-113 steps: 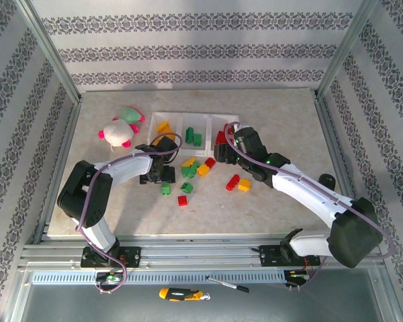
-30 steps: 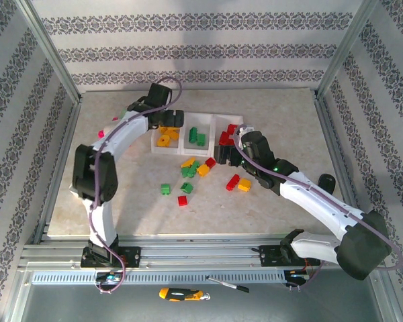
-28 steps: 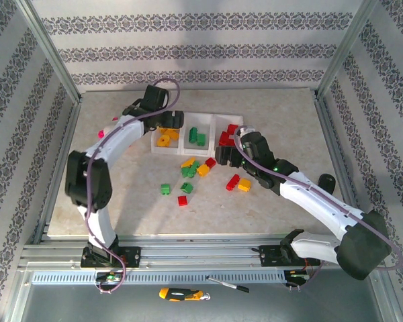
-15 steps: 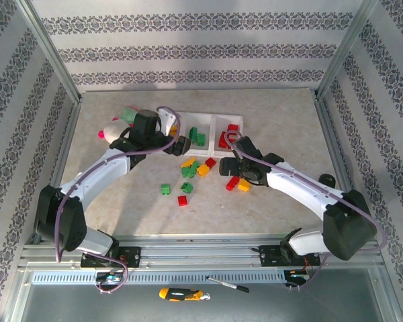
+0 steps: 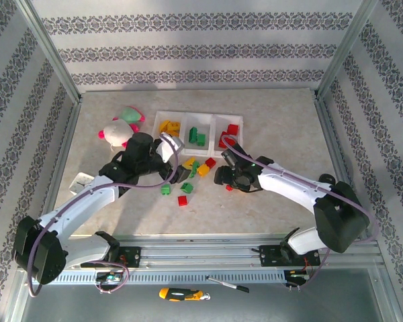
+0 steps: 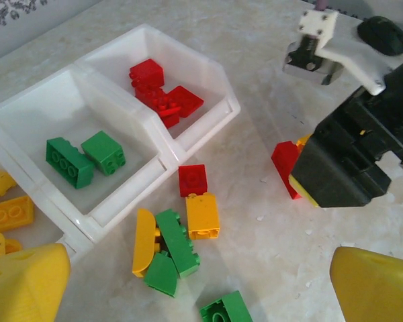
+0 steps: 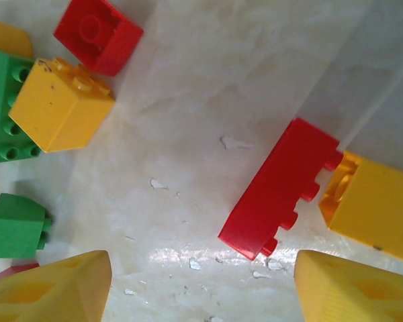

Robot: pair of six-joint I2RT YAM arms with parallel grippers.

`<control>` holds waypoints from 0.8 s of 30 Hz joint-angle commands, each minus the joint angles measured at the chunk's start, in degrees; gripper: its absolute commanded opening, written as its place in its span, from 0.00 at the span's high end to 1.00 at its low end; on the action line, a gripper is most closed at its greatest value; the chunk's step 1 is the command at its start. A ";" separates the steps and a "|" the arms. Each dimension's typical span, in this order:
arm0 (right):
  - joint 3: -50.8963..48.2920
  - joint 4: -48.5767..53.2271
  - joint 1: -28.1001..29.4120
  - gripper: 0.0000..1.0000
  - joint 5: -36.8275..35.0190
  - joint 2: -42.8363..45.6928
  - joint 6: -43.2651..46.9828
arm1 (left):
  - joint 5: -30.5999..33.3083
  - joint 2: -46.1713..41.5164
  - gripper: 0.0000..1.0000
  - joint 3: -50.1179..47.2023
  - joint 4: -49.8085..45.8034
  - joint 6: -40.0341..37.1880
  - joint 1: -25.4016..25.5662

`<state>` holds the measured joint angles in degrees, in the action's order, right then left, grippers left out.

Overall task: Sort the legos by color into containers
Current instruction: Move the lego to the center of the table.

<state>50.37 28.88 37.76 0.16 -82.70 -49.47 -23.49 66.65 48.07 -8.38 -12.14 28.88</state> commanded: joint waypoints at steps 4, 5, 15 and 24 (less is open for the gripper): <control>-0.52 -1.36 0.11 0.29 0.11 -3.16 -3.46 | -2.77 -1.09 0.01 -2.15 0.21 -2.98 0.68; -0.22 -1.33 -0.04 0.29 -0.15 -3.78 -3.18 | -2.92 -1.04 0.01 -2.24 0.44 -2.89 0.67; 3.97 -1.24 -1.96 0.30 -2.68 -9.27 1.02 | -2.93 -0.56 0.01 -4.01 3.12 -2.56 0.73; 9.09 -0.17 -2.99 0.41 -3.39 -15.98 5.13 | -2.97 0.24 0.01 -4.75 4.61 -2.77 0.69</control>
<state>57.67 27.59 35.35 -1.48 -96.75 -46.35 -25.28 66.81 43.99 -6.35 -13.56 28.88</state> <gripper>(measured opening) 0.600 0.994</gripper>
